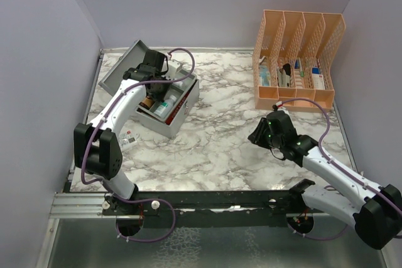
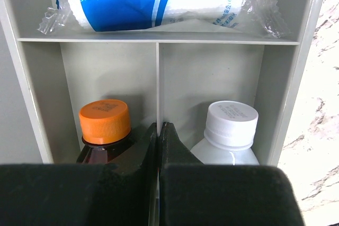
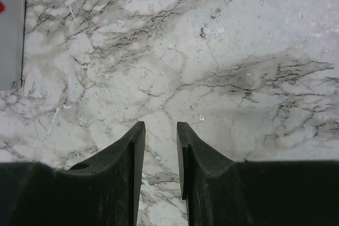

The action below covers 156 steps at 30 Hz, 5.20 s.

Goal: Organize the medicine kit

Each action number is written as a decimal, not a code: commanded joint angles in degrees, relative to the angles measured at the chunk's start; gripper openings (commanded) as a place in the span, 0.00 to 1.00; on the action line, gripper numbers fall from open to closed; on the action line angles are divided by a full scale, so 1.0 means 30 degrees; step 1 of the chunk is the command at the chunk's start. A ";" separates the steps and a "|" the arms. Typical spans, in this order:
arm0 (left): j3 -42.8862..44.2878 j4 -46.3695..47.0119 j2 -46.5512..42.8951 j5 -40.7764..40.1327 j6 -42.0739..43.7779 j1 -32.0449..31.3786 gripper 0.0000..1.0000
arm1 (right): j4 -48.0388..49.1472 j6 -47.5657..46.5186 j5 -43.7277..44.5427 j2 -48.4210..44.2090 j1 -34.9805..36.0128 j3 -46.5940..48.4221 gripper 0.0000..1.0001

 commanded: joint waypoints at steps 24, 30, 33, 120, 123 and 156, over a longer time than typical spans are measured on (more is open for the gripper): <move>0.1437 -0.0172 0.0434 0.0394 -0.0438 0.0333 0.00 | 0.1171 -0.0507 -0.0085 0.0902 0.0073 -0.0062 0.31; 0.0962 0.0020 0.0309 0.0682 -0.0538 0.0385 0.00 | 0.1359 -0.0451 -0.0263 0.1101 0.0073 -0.0153 0.31; 0.1064 0.0191 0.0665 0.0509 -0.0587 0.0379 0.00 | 0.1331 -0.0480 -0.0205 0.1102 0.0073 -0.0141 0.31; 0.1204 0.3454 -0.4702 -0.1512 -0.9263 1.0185 0.69 | 0.1287 0.0094 -0.0860 0.0805 0.0073 0.0343 0.31; 0.1572 0.3476 -0.3843 -0.0853 -0.9210 1.0359 0.72 | 0.1403 0.0079 -0.0995 0.0925 0.0073 0.0277 0.31; -0.0915 0.6693 -0.2353 0.6384 -0.9385 1.2513 0.99 | 0.1334 0.0081 -0.0657 -0.0353 0.0066 -0.0669 0.32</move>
